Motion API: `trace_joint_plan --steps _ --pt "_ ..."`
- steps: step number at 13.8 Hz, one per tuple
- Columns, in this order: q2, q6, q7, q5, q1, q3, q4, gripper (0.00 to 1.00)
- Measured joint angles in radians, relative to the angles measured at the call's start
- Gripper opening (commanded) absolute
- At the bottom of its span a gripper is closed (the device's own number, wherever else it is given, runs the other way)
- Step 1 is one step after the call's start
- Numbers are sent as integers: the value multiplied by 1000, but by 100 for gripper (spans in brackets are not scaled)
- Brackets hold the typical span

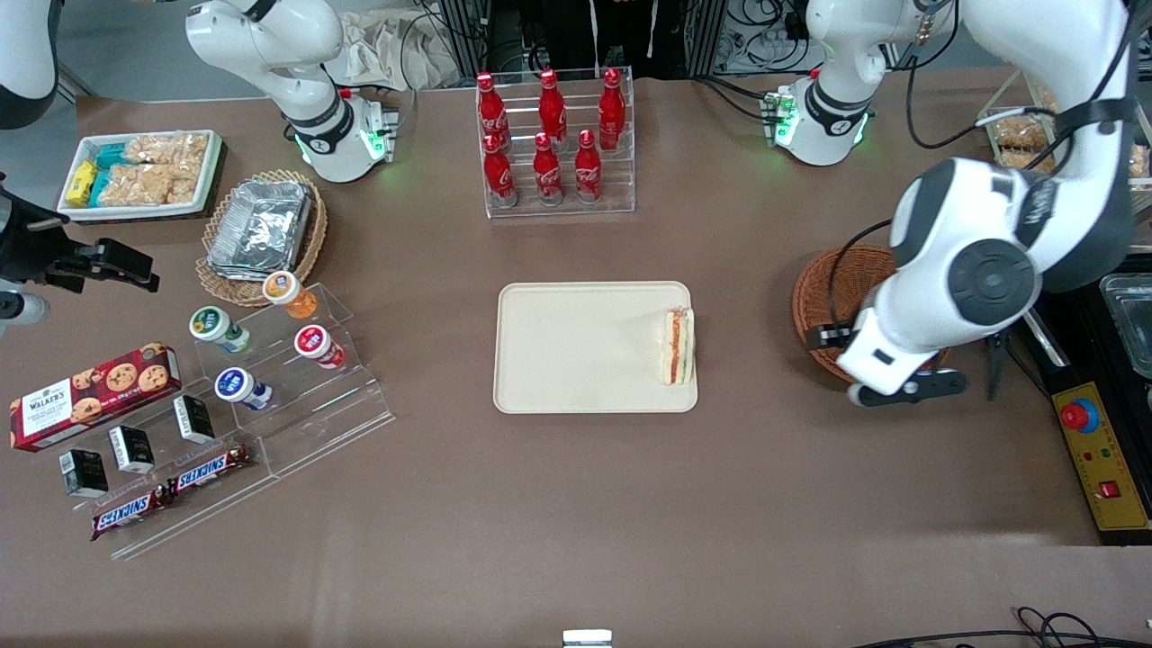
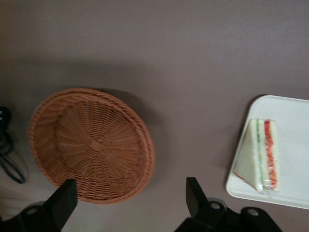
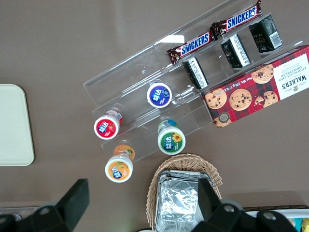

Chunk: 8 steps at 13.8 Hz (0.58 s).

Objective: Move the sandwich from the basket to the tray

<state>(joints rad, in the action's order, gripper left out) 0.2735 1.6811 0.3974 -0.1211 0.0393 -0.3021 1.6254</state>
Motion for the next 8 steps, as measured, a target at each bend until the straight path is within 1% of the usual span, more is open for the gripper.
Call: trace_joint_plan --steps 3,8 --pt "-68 0 -99 16 -3 69 15 100" --pt "-175 -3 -370 78 5 238 21 100"
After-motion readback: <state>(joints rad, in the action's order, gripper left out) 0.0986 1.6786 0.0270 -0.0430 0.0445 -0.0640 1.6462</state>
